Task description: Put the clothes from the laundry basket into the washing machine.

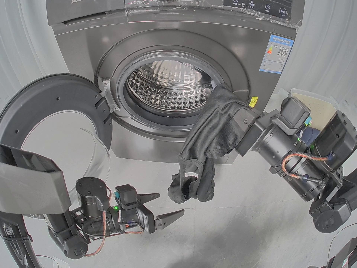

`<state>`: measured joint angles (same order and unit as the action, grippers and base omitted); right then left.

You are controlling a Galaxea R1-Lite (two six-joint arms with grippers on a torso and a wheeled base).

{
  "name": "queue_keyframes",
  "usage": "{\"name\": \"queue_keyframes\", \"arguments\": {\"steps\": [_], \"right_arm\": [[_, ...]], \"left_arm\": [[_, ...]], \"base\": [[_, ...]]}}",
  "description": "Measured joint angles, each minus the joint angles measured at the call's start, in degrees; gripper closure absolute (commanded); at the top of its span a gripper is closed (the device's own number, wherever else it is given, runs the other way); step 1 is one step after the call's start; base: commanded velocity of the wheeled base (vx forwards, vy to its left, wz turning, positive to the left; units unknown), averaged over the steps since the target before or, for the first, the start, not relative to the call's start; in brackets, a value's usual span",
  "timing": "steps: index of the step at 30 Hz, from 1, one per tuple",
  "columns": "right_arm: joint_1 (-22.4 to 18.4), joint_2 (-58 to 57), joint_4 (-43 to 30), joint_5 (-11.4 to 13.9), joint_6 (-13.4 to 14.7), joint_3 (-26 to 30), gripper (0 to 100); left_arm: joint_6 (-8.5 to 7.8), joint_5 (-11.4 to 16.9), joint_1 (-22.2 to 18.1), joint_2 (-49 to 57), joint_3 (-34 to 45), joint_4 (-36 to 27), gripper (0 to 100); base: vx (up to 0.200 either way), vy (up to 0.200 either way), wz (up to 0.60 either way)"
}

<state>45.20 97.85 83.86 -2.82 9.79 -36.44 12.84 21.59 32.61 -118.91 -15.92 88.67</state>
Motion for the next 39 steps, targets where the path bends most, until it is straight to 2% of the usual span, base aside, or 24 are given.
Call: {"name": "queue_keyframes", "arguments": {"steps": [7,28,32,33,39], "right_arm": [[0.6,0.0,0.0,-0.1,0.0,0.1,100],[1.9,-0.7,0.0,-0.2,0.0,0.6,100],[1.9,-0.7,0.0,-0.2,0.0,0.7,100],[1.9,-0.7,0.0,-0.2,0.0,0.8,100],[1.9,-0.8,0.0,-0.2,0.1,0.8,100]], "left_arm": [[-0.12,-0.2,1.4,-4.8,-3.4,0.0,0],[-0.28,-1.2,0.8,-16.6,-18.4,-0.2,0],[-0.28,-3.8,0.8,-18.2,-20.0,-0.1,0],[-0.28,-4.3,0.8,-18.4,-20.2,-0.1,100],[-0.33,-5.0,0.8,-19.2,-21.4,-0.1,100]], "base": [[0.000,0.000,0.00],[0.000,0.000,0.00],[0.000,0.000,0.00],[0.000,0.000,0.00],[0.000,0.000,0.00]]}}
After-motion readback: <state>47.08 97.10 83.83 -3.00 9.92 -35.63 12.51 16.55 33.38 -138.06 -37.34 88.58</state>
